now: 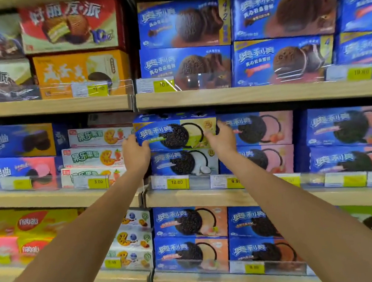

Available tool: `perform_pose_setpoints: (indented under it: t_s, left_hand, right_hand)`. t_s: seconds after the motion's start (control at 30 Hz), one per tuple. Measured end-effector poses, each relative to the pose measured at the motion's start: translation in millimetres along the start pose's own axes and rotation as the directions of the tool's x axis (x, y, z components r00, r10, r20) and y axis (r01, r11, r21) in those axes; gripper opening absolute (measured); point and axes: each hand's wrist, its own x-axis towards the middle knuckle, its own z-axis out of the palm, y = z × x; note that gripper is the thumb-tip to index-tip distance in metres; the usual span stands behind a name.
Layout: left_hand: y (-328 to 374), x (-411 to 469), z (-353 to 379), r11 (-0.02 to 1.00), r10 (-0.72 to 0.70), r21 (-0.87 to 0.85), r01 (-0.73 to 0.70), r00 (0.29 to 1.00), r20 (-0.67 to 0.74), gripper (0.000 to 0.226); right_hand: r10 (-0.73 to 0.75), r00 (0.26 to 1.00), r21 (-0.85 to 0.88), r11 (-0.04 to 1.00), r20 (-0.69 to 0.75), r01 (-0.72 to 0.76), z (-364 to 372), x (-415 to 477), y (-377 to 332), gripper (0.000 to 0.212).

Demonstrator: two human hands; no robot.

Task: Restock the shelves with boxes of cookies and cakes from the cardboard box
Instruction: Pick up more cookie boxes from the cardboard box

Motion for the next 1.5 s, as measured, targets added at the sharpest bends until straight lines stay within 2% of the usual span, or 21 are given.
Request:
perform_pose_setpoints:
  t_s: [0.07, 0.23, 0.33, 0.4, 0.5, 0.6, 0.7, 0.8, 0.9, 1.0, 1.17, 1.27, 1.4, 1.5]
  left_hand:
    - [-2.9, 7.5, 3.8, 1.0, 0.002, 0.019, -0.002, 1.0, 0.001, 0.032]
    - [10.6, 8.7, 13.9, 0.995, 0.036, 0.097, -0.036, 0.999, 0.011, 0.028]
    - [14.4, 7.2, 22.2, 0.987, 0.039, 0.157, -0.041, 0.999, 0.02, 0.038]
    - [15.4, 4.5, 27.5, 0.986, 0.056, 0.155, -0.062, 0.997, 0.045, 0.055]
    - [25.4, -7.7, 35.4, 0.962, 0.131, 0.222, -0.159, 0.982, 0.134, 0.079]
    - [37.0, -18.2, 49.7, 0.853, 0.284, 0.394, -0.342, 0.938, 0.2, 0.074]
    - [41.2, -21.7, 70.4, 0.755, 0.359, 0.447, -0.48, 0.873, 0.331, 0.069]
    - [45.5, -23.3, 89.0, 0.732, 0.334, 0.461, -0.501, 0.854, 0.398, 0.066]
    - [46.0, -22.6, 98.8, 0.748, 0.322, 0.457, -0.481, 0.865, 0.384, 0.065]
    - [44.7, -24.6, 102.1, 0.739, 0.348, 0.464, -0.489, 0.866, 0.359, 0.066]
    - [52.4, -22.3, 94.4, 0.787, 0.269, 0.397, -0.472, 0.842, 0.467, 0.069]
    - [55.2, -21.9, 83.0, 0.817, 0.249, 0.341, -0.466, 0.817, 0.521, 0.067]
    - [52.5, -33.4, 69.8, 0.847, 0.275, 0.28, -0.452, 0.823, 0.497, 0.064]
    - [49.6, -54.4, 62.5, 0.925, 0.243, 0.167, -0.341, 0.87, 0.43, 0.048]
  right_hand:
    - [0.013, 0.999, -0.041, 0.999, -0.033, -0.014, 2.8, 4.6, 4.5, 0.052]
    - [0.035, 0.996, -0.008, 0.999, -0.084, -0.036, 5.8, 10.1, 14.8, 0.053]
    - [0.042, 0.996, -0.008, 0.999, -0.079, -0.043, 6.0, 13.6, 16.8, 0.054]
    - [0.037, 0.997, -0.008, 0.999, -0.066, -0.038, 7.5, 16.1, 17.7, 0.054]
    - [0.012, 0.998, -0.009, 1.0, -0.064, -0.012, 4.1, 19.2, 20.0, 0.048]
    - [-0.049, 0.995, -0.147, 0.989, -0.091, 0.035, -4.6, 17.8, 23.1, 0.04]
    - [-0.222, 0.966, -0.449, 0.882, -0.134, 0.141, -19.1, 21.8, 32.7, 0.047]
    - [-0.37, 0.927, -0.666, 0.708, -0.065, 0.236, -36.6, 33.4, 49.1, 0.063]
    - [-0.392, 0.92, -0.743, 0.61, 0.02, 0.276, -48.8, 39.6, 57.5, 0.07]
    - [-0.415, 0.908, -0.754, 0.58, 0.055, 0.31, -53.5, 39.3, 58.5, 0.07]
    - [-0.388, 0.918, -0.748, 0.587, 0.077, 0.311, -60.5, 39.5, 60.0, 0.071]
    - [-0.34, 0.935, -0.713, 0.63, 0.103, 0.308, -62.6, 34.1, 56.0, 0.072]
    - [-0.344, 0.935, -0.548, 0.768, 0.084, 0.332, -58.4, 12.8, 51.0, 0.06]
    - [-0.227, 0.973, -0.249, 0.941, 0.034, 0.228, -47.3, -15.4, 47.5, 0.04]
